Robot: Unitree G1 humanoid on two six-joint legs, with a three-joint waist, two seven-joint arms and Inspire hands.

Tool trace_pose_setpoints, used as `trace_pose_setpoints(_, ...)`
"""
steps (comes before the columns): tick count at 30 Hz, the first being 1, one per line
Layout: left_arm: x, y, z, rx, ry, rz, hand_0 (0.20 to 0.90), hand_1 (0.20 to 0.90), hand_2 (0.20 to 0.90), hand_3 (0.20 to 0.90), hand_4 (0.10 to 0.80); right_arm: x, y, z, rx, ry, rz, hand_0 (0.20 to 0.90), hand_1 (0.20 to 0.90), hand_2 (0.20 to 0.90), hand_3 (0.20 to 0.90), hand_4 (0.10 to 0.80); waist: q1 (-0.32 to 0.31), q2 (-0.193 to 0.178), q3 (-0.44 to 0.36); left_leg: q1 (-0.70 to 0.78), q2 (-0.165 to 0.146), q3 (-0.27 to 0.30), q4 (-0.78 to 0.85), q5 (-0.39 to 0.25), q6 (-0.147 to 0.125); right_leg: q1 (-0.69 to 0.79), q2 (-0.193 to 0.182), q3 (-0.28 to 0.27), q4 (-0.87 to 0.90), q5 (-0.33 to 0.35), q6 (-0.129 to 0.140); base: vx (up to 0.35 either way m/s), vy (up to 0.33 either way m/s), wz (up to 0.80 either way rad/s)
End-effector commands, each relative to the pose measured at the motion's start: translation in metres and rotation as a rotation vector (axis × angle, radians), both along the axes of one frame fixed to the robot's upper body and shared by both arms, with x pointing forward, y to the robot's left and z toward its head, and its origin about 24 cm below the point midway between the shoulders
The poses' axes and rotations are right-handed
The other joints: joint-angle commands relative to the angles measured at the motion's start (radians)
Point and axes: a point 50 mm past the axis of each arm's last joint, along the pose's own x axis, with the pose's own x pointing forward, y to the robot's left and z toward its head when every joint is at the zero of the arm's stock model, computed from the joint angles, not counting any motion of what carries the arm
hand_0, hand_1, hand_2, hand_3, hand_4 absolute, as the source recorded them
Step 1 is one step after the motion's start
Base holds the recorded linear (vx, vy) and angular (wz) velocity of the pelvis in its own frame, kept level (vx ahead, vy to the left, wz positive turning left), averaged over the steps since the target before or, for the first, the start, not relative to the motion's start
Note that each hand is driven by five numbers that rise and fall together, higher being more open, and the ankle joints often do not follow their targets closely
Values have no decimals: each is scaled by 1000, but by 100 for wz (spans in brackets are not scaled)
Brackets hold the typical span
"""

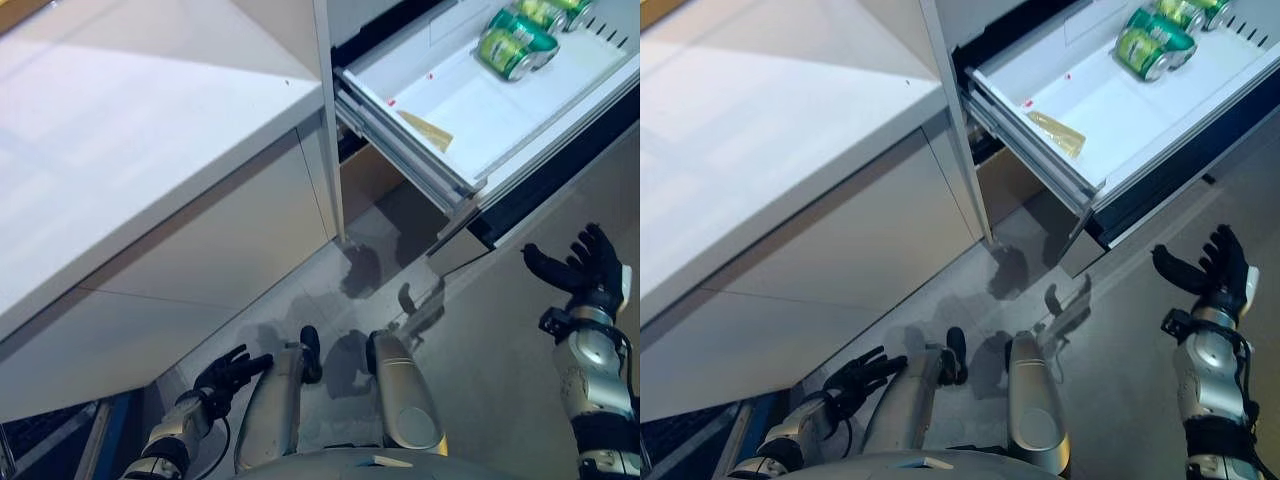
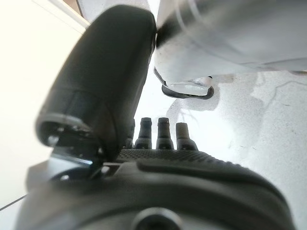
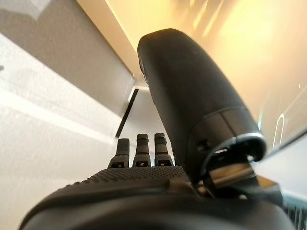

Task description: Put drinks into fridge and close the fridge

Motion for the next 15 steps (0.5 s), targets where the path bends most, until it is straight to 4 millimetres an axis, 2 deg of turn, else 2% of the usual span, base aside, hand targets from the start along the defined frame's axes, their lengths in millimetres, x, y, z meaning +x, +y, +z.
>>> trace_pose_setpoints(1,-11,18,1,83,39,7,900,900,900,900,800,24,13,70,-218,-210,117,900,900,900,900,800,22,-22,-19,34,-41,1,74,-148,95,2,42,-56,-13,53,-70,-39,-42,0)
trace_pose_setpoints(4,-3,14,3,83,30,-1,900,900,900,900,800,39,27,81,-241,-232,185,900,900,900,900,800,30,-22,-9,21,-47,-3,88,-146,93,-10,42,-59,-3,55,-70,-10,-10,0)
trace_pose_setpoints(10,12,1,4,85,26,-27,900,900,900,900,800,72,77,114,-318,-334,377,900,900,900,900,800,50,-15,3,15,-51,-1,93,-139,84,-10,37,-62,-5,62,-71,0,0,0)
trace_pose_setpoints(15,15,-11,3,75,32,-58,900,900,900,900,800,84,118,135,-361,-411,515,900,900,900,900,800,63,-4,6,28,-56,-3,89,-136,80,4,29,-57,-14,67,-67,11,11,-1)
